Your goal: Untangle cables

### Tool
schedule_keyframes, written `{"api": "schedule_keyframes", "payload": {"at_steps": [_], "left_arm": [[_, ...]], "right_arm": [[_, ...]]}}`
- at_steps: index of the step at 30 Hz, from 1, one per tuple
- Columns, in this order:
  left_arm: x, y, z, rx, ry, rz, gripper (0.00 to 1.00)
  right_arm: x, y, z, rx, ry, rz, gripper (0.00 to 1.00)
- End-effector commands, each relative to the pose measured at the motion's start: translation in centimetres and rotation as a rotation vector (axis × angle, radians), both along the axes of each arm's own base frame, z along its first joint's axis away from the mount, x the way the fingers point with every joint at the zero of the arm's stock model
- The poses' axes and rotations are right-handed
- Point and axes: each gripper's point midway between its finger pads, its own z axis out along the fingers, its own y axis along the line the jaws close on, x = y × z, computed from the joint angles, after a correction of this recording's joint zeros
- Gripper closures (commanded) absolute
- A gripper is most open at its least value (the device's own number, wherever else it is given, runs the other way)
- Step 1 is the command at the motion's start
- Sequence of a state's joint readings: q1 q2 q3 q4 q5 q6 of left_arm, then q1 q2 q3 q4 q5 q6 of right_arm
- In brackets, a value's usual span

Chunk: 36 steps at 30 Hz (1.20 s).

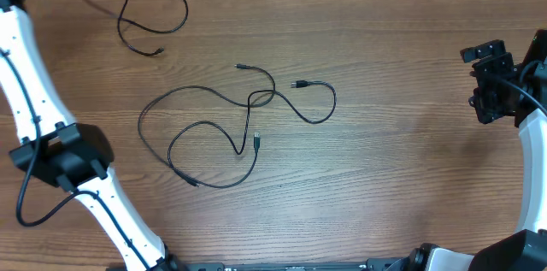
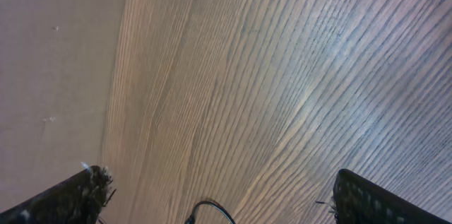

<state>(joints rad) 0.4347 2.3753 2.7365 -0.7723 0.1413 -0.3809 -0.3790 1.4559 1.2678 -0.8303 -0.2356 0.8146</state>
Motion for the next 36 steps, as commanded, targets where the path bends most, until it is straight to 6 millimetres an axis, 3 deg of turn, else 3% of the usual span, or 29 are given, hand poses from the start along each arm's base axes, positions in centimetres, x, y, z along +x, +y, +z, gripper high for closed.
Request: {"api": "schedule_keyframes", "payload": {"at_steps": [1, 5, 7, 11, 18, 21, 23, 27, 30, 32, 36], "left_arm": [[-1.8, 4.0, -1.0, 0.072, 0.055, 0.052, 0.37], [-2.9, 5.1, -3.8, 0.025, 0.138, 0.066, 0.13], [-3.1, 4.7, -5.1, -0.003, 0.179, 0.053, 0.09], [-3.1, 3.3, -9.0, -0.057, 0.286, 0.03, 0.15], [-2.5, -0.6, -18.0, -0.15, 0.499, -0.039, 0.11], [-2.1, -2.6, -20.7, -0.171, 0.561, -0.074, 0.32], [-1.7, -3.9, -21.8, -0.175, 0.583, -0.096, 0.26], [-0.9, -6.2, -21.4, -0.162, 0.58, -0.137, 0.0], [-0.7, -8.7, -20.2, -0.194, 0.56, -0.212, 0.0], [-1.5, -11.3, -18.9, -0.261, 0.556, -0.317, 0.02], [-1.2, -15.2, -15.5, -0.369, 0.452, -0.485, 0.14]], "right_arm": [[0.1, -0.3, 0.4, -0.017, -0.011, -0.003, 0.0], [0.1, -0.3, 0.4, -0.017, -0.011, -0.003, 0.0], [0.1, -0.3, 0.4, -0.017, -0.011, -0.003, 0.0], [0.1, -0.3, 0.4, -0.017, -0.011, -0.003, 0.0], [0.1, -0.3, 0.4, -0.017, -0.011, -0.003, 0.0], [0.1, -0.3, 0.4, -0.017, -0.011, -0.003, 0.0], [0.1, -0.3, 0.4, -0.017, -0.011, -0.003, 0.0], [0.1, -0.3, 0.4, -0.017, -0.011, -0.003, 0.0], [0.1, -0.3, 0.4, -0.017, -0.011, -0.003, 0.0], [0.1, -0.3, 0.4, -0.017, -0.011, -0.003, 0.0], [0.1, -0.3, 0.4, -0.017, -0.011, -0.003, 0.0]]}}
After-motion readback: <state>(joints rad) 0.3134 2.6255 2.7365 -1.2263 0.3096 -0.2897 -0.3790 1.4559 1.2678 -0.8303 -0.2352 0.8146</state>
